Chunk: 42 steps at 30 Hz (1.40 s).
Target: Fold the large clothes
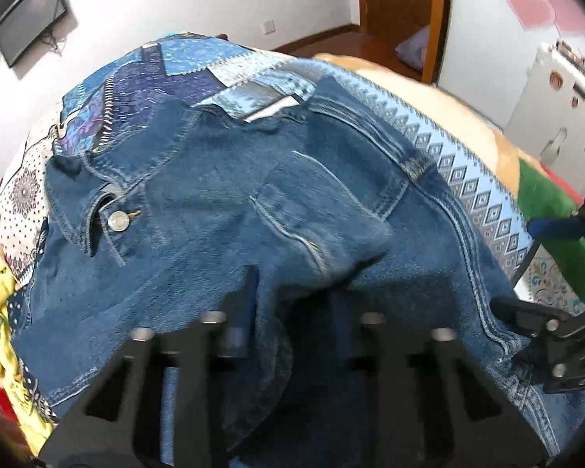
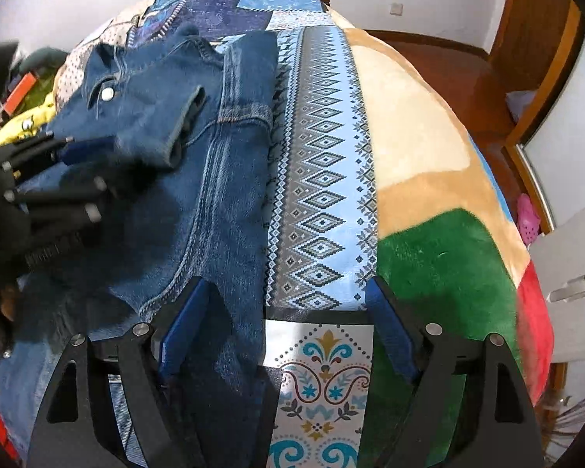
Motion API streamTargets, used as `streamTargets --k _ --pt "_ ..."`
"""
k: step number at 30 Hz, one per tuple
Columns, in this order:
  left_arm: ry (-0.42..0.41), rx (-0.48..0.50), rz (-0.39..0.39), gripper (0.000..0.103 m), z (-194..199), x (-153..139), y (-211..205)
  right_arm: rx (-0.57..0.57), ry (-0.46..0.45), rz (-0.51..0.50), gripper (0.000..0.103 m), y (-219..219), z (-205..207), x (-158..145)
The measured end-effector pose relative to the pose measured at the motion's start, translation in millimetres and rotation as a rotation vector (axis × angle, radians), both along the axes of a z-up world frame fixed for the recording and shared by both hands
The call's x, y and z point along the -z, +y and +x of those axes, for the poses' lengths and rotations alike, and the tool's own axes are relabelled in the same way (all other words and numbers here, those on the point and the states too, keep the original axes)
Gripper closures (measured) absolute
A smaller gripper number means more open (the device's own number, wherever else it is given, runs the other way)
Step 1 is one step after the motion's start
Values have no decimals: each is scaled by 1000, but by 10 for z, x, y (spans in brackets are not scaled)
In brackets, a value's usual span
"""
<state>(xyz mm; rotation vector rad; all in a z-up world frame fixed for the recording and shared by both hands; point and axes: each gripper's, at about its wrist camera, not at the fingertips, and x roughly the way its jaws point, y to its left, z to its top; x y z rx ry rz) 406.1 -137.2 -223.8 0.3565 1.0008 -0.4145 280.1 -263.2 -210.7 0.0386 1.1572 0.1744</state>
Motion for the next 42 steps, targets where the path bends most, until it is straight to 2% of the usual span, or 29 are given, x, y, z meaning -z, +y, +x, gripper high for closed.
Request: streamTargets --k 5,11,15,16,19,22,25,29,33,34,37,38,42 --pt "-43 -62 -116 81 -76 -320 344 -5 -9 8 23 4 27 -100" --pt "-143 -186 -237 84 -295 -822 1102 -15 -69 30 23 123 85 -337" --pt "-212 -275 -257 85 -509 -983 1637 -46 -69 36 23 281 105 -341" --pt "-217 -300 -255 91 -550 -984 1774 -53 -62 37 23 312 101 -322" --pt "-199 -378 -248 91 -613 -907 2142 -92 -23 52 23 421 103 -229" --pt "-146 -467 -276 91 -683 -709 2506 -104 11 42 23 507 104 -146" --pt "-67 -554 -298 91 -756 -400 2837 -101 30 29 23 536 112 -94" --pt "36 -611 -362 91 -884 12 3086 -79 42 25 23 515 109 -99" --pt "83 -653 -355 85 -976 234 3143 -50 46 31 23 471 49 -131" --pt "86 -660 -352 79 -986 245 3141 -46 47 34 23 463 23 -139" --pt "75 -711 -278 47 -1054 220 3185 -41 52 38 23 434 -39 -175" --pt "61 -720 -255 44 -1098 189 3204 -42 50 37 23 428 -65 -193" --pt "22 -711 -203 44 -1301 13 3275 -51 25 42 23 402 -215 -315"
